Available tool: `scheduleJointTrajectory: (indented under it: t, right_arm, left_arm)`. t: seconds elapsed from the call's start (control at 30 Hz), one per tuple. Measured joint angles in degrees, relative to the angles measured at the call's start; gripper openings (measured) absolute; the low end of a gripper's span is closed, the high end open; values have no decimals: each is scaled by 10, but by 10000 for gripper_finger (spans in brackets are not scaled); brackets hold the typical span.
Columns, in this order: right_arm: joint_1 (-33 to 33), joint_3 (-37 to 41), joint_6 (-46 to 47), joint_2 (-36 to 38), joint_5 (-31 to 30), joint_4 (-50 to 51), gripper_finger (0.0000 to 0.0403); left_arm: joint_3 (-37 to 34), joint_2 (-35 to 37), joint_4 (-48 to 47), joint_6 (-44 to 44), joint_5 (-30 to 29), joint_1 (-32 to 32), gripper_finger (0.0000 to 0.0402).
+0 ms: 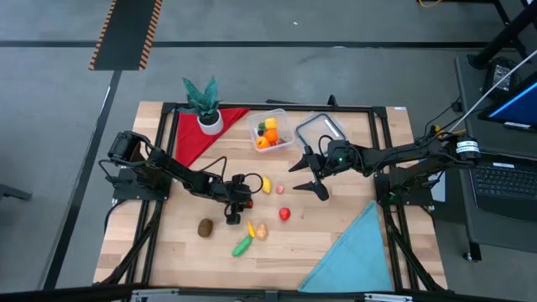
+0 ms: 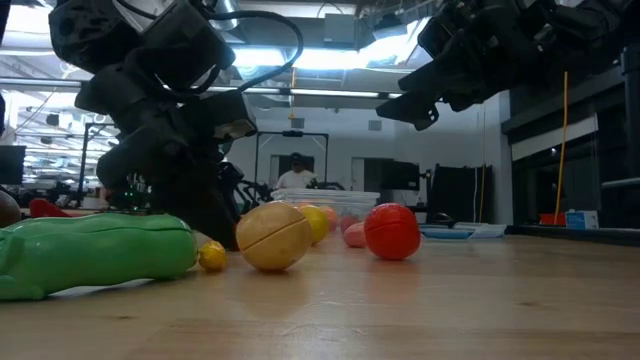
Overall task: Pick and placing Produce into tupperware
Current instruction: Put the red raspberry into the transparent container
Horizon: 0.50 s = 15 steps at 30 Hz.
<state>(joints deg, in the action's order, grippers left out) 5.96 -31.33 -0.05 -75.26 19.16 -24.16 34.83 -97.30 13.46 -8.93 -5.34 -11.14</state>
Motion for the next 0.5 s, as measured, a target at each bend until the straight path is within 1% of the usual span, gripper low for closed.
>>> scheduleJointTrajectory:
  t: [0.07, 0.37, 0.5]
  right_arm:
    - [0, 0, 0, 0, 0, 0, 314]
    - [0, 0, 0, 0, 0, 0, 314]
    - [0, 0, 0, 0, 0, 3, 314]
  left_arm:
    - [0, 0, -2, -1, 1, 0, 81]
    - [0, 0, 1, -15, 1, 0, 86]
    - [-1, 14, -6, -15, 9, 6, 79]
